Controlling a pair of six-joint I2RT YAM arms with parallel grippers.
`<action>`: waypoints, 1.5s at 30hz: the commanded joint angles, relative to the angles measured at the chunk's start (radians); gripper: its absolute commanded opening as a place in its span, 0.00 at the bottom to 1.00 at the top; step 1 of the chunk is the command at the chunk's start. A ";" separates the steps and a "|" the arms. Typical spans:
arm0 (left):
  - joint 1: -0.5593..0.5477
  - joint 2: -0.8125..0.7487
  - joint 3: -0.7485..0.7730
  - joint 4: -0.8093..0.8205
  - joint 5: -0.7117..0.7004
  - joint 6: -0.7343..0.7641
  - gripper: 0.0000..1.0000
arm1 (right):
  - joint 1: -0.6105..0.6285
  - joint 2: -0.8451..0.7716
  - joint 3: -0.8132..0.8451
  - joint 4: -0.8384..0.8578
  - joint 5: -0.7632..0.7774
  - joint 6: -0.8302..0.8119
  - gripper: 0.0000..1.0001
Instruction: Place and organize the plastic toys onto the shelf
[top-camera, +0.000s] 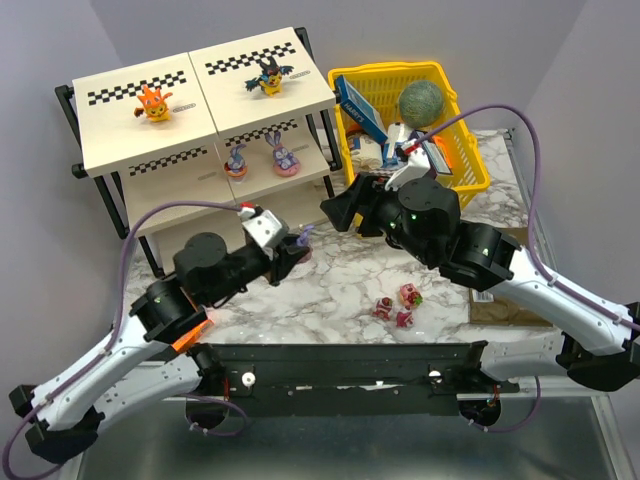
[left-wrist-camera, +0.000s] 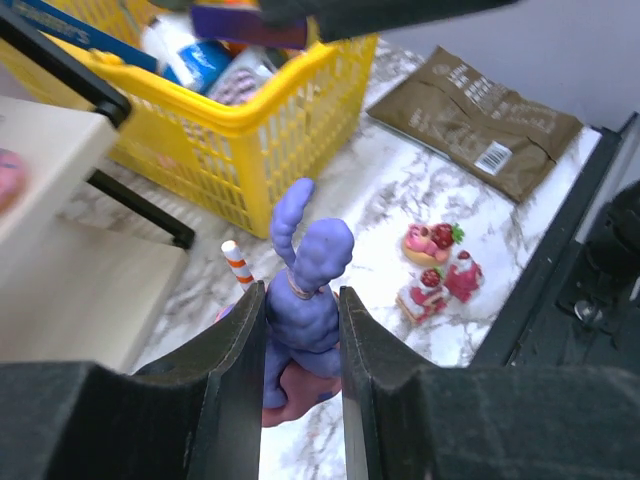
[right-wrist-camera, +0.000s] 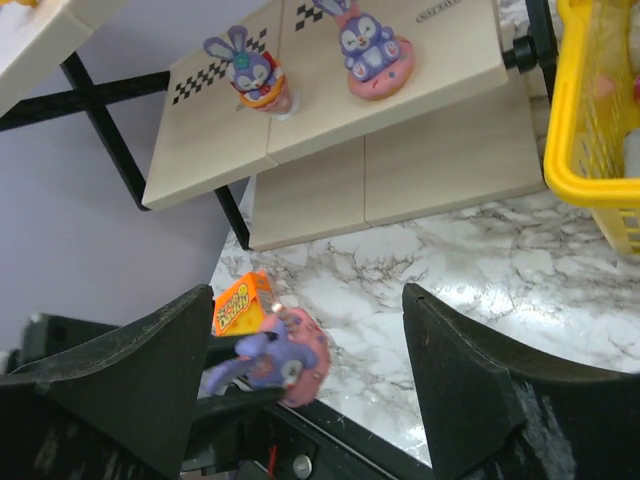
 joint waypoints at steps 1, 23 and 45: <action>0.210 0.029 0.129 -0.206 0.281 0.096 0.00 | 0.002 0.003 -0.003 0.096 -0.065 -0.136 0.83; 1.075 0.221 0.286 -0.330 1.194 0.394 0.00 | -0.112 -0.057 -0.034 -0.070 -0.156 -0.199 0.83; 1.407 0.066 -0.054 0.285 1.110 -0.007 0.00 | -0.267 -0.123 -0.170 -0.068 -0.314 -0.279 0.83</action>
